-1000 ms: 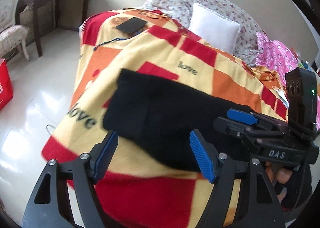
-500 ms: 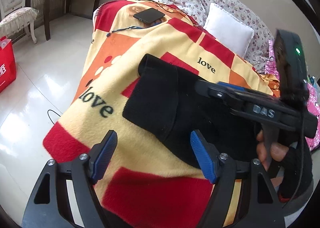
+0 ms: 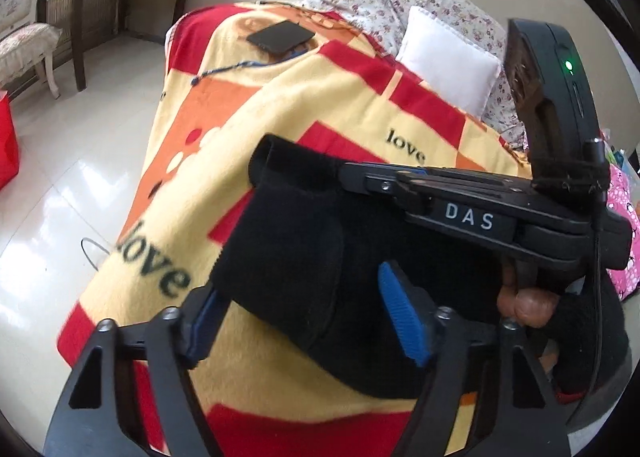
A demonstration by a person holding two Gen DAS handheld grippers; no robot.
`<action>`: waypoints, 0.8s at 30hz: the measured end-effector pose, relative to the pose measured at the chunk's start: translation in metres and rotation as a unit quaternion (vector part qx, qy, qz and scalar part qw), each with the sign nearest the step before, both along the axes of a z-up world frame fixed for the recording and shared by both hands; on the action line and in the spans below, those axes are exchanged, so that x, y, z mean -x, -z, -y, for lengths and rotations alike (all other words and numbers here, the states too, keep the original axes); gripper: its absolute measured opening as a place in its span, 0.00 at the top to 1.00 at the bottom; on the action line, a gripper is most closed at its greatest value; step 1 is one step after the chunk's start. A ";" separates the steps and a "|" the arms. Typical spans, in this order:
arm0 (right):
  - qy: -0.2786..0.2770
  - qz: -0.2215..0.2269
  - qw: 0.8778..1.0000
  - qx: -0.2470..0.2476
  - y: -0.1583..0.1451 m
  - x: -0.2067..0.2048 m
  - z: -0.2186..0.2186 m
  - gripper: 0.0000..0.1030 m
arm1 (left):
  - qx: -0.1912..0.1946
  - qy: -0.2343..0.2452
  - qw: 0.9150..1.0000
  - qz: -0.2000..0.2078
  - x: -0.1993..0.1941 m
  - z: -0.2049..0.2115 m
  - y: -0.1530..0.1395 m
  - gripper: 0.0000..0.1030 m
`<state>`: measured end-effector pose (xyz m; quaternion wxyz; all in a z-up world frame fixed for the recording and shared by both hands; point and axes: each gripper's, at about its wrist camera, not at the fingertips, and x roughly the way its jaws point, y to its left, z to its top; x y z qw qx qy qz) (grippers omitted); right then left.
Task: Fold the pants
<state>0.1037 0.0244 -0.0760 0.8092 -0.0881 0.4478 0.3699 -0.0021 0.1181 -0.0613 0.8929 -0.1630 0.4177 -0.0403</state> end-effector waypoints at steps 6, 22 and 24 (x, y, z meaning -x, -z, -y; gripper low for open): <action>0.022 -0.005 1.000 0.000 0.009 -0.010 0.000 0.89 | 0.012 -0.011 1.000 -0.012 0.000 -0.009 0.009 0.29; 0.065 0.016 0.998 -0.015 -0.020 0.070 0.082 0.52 | -0.012 -0.023 1.000 -0.005 -0.002 0.005 0.009 0.22; 0.069 0.009 0.997 -0.010 -0.011 0.072 0.087 0.53 | -0.014 -0.024 1.000 -0.005 -0.002 0.007 0.008 0.22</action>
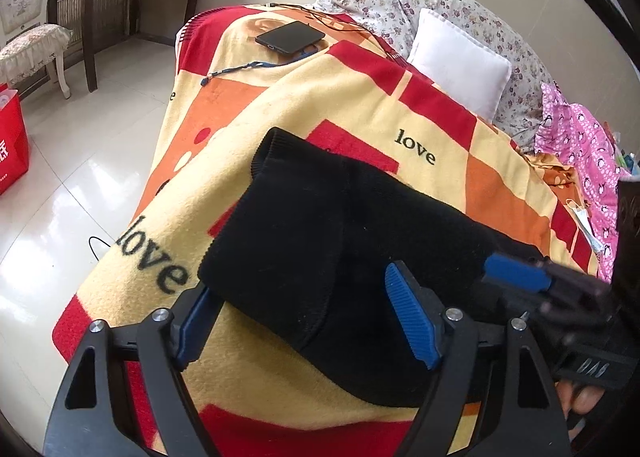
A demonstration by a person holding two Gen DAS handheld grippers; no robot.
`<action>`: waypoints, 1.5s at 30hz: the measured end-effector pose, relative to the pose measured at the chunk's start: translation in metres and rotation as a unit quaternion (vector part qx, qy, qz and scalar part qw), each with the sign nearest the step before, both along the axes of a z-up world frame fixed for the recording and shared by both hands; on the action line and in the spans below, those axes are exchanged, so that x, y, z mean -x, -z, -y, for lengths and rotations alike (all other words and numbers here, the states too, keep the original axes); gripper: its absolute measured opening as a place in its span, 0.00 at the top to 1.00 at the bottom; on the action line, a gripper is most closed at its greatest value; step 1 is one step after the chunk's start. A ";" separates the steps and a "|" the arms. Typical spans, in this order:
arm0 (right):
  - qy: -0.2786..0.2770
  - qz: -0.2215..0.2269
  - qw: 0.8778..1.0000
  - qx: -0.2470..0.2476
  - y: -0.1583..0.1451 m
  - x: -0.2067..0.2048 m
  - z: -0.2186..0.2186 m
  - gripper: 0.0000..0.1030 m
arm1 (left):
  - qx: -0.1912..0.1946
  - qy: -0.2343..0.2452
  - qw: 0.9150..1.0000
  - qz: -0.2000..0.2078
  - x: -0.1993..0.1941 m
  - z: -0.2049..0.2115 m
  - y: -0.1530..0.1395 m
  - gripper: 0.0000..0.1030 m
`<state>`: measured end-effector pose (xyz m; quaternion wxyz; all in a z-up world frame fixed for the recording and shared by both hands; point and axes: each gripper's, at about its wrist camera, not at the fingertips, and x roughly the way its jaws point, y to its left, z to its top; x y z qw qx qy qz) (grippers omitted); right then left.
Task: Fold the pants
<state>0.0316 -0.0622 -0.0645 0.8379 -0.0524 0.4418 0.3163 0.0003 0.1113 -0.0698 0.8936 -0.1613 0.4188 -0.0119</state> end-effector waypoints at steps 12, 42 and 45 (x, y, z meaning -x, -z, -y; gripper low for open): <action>0.018 0.010 1.000 0.004 0.003 0.012 0.019 0.52 | -0.031 0.003 0.999 -0.012 -0.006 0.012 0.000 0.22; 0.078 -0.018 0.994 -0.080 -0.004 0.020 0.079 0.45 | -0.020 0.071 0.994 0.079 0.015 0.045 -0.057 0.87; 0.098 -0.016 0.990 -0.101 -0.014 0.017 0.090 0.41 | -0.016 0.111 0.989 0.095 0.023 0.066 -0.060 0.87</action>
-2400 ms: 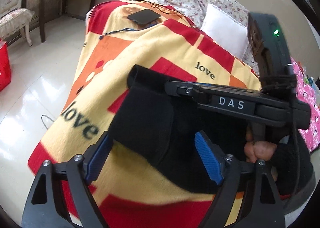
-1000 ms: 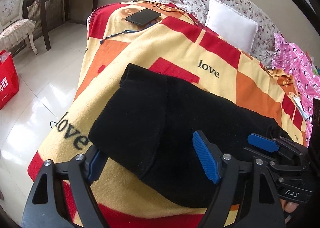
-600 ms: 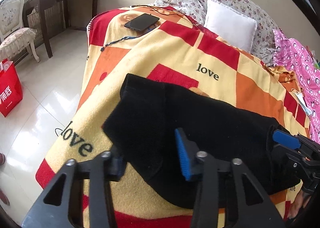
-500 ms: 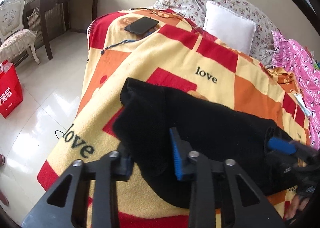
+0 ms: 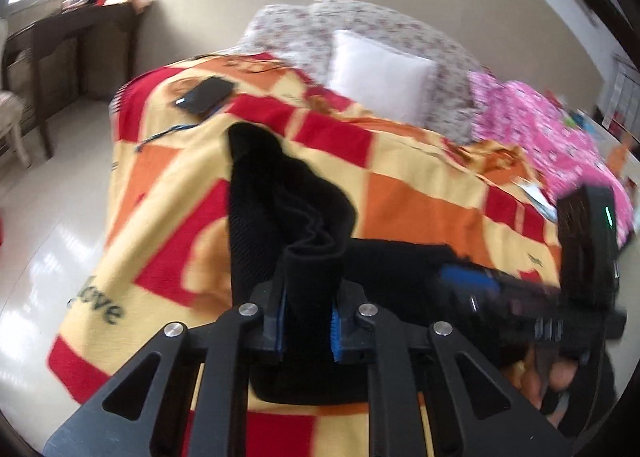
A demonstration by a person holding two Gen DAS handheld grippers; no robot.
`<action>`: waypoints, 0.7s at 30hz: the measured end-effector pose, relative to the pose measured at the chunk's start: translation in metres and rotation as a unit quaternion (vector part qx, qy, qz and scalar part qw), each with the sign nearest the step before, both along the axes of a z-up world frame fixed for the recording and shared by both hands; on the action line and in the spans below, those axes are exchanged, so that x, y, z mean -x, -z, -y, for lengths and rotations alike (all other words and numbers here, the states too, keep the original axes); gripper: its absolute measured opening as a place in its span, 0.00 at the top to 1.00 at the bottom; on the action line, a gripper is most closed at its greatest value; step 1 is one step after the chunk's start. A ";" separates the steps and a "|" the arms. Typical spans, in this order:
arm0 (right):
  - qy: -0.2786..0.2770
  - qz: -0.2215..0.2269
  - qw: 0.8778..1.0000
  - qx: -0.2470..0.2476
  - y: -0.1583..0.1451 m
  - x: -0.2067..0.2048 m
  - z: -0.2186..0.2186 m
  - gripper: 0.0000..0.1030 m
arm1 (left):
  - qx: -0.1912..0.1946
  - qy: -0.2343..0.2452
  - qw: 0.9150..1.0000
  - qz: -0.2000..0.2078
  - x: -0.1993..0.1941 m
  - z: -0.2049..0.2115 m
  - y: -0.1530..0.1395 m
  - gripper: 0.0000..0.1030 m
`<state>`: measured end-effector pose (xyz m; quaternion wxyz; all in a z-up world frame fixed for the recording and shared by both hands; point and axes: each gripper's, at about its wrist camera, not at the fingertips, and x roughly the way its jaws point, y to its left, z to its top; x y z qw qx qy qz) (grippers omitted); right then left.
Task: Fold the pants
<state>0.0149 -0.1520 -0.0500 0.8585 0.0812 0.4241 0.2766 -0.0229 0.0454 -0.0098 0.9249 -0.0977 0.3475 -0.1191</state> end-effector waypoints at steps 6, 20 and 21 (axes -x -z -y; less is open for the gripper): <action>0.031 0.003 0.995 -0.099 -0.027 -0.009 0.022 0.33 | 0.008 0.071 0.997 -0.014 0.008 0.043 0.023 0.87; -0.003 -0.074 0.986 -0.147 0.016 -0.026 -0.021 0.43 | -0.018 0.070 0.997 -0.017 0.011 0.054 0.031 0.87; -0.005 -0.077 0.986 -0.148 0.018 -0.027 -0.022 0.48 | -0.021 0.069 0.997 -0.016 0.012 0.055 0.031 0.87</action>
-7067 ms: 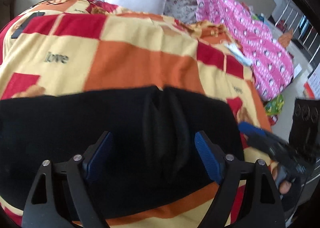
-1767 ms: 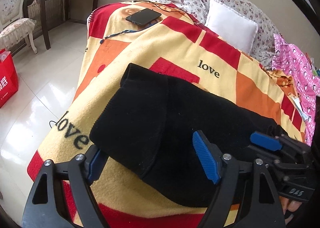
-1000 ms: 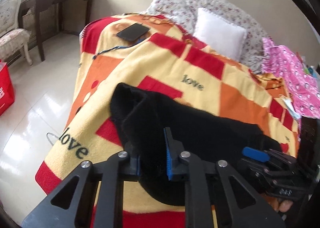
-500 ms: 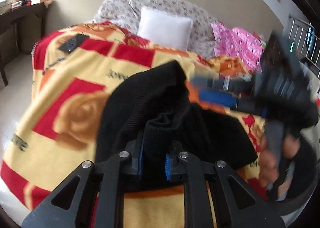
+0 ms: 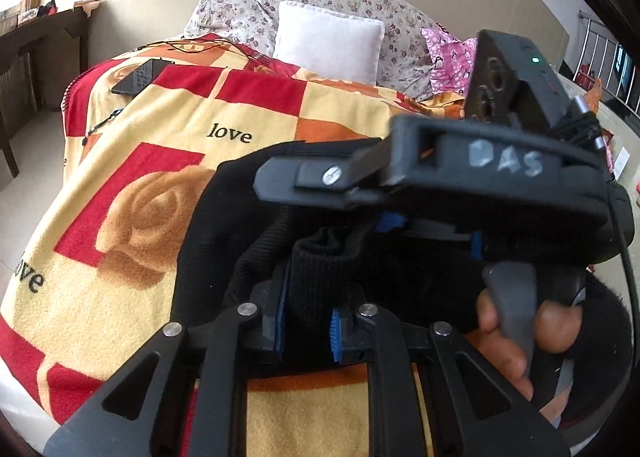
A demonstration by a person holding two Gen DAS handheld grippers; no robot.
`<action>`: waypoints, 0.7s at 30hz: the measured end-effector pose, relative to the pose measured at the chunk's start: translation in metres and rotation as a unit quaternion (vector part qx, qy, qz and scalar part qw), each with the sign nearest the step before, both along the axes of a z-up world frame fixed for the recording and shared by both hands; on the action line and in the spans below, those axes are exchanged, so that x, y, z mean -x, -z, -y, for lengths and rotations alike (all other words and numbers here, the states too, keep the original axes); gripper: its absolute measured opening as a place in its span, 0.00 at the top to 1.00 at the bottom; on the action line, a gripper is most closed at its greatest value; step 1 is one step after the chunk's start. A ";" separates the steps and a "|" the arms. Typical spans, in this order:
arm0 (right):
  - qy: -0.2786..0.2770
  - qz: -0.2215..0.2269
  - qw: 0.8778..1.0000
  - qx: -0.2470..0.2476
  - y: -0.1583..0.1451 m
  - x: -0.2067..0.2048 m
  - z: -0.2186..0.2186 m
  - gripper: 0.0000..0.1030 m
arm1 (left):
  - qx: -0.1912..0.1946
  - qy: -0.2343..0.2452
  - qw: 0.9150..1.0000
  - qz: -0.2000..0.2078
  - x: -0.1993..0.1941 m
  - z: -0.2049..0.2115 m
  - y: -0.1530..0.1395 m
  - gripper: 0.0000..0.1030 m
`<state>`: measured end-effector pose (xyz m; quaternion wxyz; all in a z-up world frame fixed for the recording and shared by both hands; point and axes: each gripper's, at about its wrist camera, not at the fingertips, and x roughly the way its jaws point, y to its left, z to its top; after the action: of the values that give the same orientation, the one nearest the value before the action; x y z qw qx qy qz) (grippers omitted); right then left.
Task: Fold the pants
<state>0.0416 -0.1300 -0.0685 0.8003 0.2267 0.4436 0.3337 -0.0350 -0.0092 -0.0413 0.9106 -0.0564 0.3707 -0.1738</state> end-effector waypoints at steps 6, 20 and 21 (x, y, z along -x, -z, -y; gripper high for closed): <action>-0.002 0.024 1.000 0.011 0.000 0.005 -0.001 0.75 | -0.011 -0.001 1.000 0.005 0.001 0.004 -0.004 0.87; 0.037 0.096 0.995 0.006 -0.047 0.031 0.058 0.82 | 0.039 0.091 0.995 0.022 0.022 0.029 -0.052 0.53; 0.043 0.096 0.994 0.005 -0.047 0.032 0.064 0.82 | 0.042 0.099 0.994 0.023 0.025 0.029 -0.055 0.53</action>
<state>0.0094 -0.1944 -0.0215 0.8541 0.2083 0.3557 0.3170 -0.0597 -0.0380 0.0133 0.8940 -0.0531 0.3459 -0.2799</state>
